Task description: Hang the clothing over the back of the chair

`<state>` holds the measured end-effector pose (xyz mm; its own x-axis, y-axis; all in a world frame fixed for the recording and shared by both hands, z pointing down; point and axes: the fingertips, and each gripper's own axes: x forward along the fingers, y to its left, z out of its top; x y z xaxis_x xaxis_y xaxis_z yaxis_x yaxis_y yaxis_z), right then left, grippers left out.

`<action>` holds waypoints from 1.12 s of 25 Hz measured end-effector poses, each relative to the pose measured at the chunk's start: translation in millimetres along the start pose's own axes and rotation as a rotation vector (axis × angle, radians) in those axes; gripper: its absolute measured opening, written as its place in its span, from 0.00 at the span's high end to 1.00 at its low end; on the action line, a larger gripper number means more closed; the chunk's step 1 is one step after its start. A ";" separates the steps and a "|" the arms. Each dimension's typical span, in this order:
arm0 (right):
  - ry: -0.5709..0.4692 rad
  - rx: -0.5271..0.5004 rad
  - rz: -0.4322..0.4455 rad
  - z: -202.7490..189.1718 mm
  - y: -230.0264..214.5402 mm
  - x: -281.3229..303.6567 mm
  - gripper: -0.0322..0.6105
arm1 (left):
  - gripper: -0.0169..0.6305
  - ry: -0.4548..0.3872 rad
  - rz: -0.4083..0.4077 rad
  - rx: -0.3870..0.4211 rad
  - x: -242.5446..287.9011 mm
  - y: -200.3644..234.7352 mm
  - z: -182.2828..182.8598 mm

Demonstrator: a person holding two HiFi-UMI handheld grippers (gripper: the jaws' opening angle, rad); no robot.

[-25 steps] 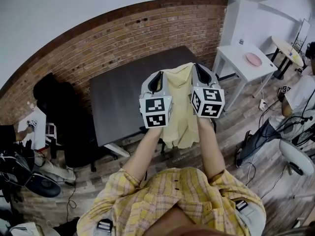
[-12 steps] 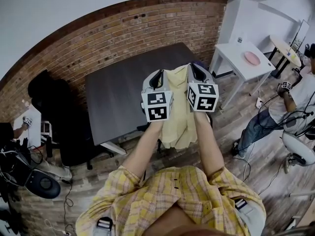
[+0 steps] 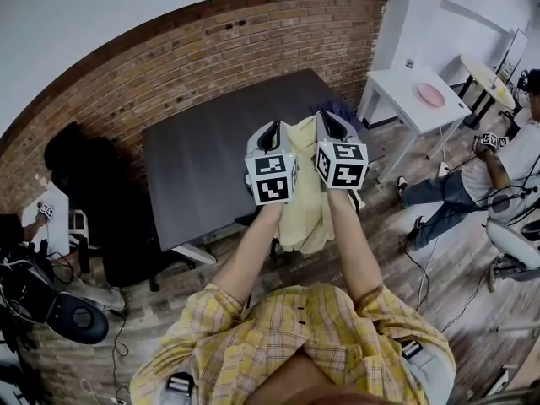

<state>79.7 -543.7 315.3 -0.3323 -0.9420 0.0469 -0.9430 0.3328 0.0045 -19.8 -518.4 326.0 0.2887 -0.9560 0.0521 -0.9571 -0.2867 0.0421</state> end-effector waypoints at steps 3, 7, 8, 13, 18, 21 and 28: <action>0.022 0.005 0.001 -11.2 -1.1 5.9 0.93 | 0.95 0.013 -0.001 -0.001 5.6 0.3 -7.5; 0.044 0.018 0.001 -19.9 -3.3 11.3 0.93 | 0.95 0.035 -0.008 -0.006 12.6 -1.1 -15.7; 0.048 0.019 -0.001 -21.0 -3.5 12.2 0.93 | 0.95 0.039 -0.010 -0.006 14.1 -1.4 -16.8; 0.071 0.017 0.000 -33.9 -3.2 16.6 0.92 | 0.95 0.058 -0.013 -0.008 19.8 -2.7 -28.3; 0.088 0.007 0.006 -40.9 -0.6 20.3 0.92 | 0.95 0.075 -0.016 -0.015 25.1 -2.1 -38.3; 0.109 0.012 0.006 -49.0 -1.6 24.0 0.92 | 0.95 0.090 -0.020 -0.021 28.5 -2.0 -45.1; 0.129 0.022 0.008 -52.1 -3.5 25.9 0.92 | 0.95 0.100 -0.027 -0.053 30.6 -0.9 -46.6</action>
<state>75.4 -567.0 368.5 -0.3355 -0.9257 0.1747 -0.9411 0.3377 -0.0179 -8.8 -544.5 374.0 0.3182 -0.9362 0.1494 -0.9469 -0.3063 0.0973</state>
